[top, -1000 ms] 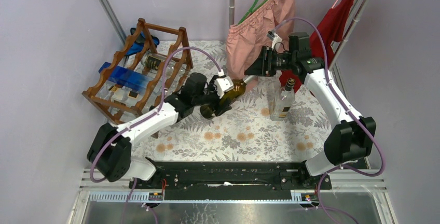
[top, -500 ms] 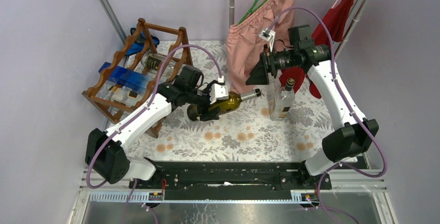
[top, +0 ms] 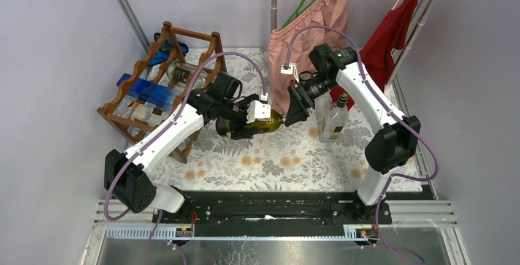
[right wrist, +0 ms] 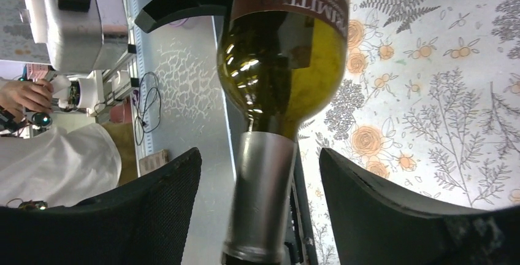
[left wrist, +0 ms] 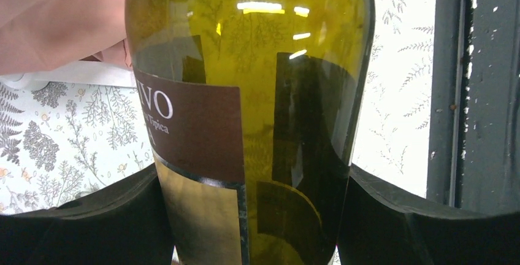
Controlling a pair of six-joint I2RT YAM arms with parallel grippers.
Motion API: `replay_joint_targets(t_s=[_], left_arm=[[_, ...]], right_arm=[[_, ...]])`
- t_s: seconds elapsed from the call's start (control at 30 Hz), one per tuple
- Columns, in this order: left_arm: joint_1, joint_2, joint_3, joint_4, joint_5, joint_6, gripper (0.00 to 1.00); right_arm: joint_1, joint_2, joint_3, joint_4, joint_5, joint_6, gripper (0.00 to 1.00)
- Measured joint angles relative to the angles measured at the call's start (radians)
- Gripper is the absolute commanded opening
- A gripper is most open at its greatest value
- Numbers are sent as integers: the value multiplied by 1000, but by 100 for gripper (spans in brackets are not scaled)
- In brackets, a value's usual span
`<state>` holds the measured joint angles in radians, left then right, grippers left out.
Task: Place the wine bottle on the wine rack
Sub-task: Pick up the wine bottle from the center of the board.
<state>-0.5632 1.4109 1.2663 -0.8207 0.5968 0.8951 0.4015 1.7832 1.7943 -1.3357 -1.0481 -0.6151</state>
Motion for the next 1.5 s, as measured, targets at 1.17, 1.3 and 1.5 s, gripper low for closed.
replay_joint_targets(t_s=[1.17, 1.3, 1.5], left_arm=[[-14, -82, -45, 3, -71, -18, 98], [-14, -141, -68, 37, -72, -52, 99], [-14, -156, -68, 58, -63, -83, 99]], right_arm=[[50, -2, -98, 16, 2, 89, 0], [49, -8, -109, 13, -35, 92, 0], [37, -13, -126, 13, -73, 101, 0]])
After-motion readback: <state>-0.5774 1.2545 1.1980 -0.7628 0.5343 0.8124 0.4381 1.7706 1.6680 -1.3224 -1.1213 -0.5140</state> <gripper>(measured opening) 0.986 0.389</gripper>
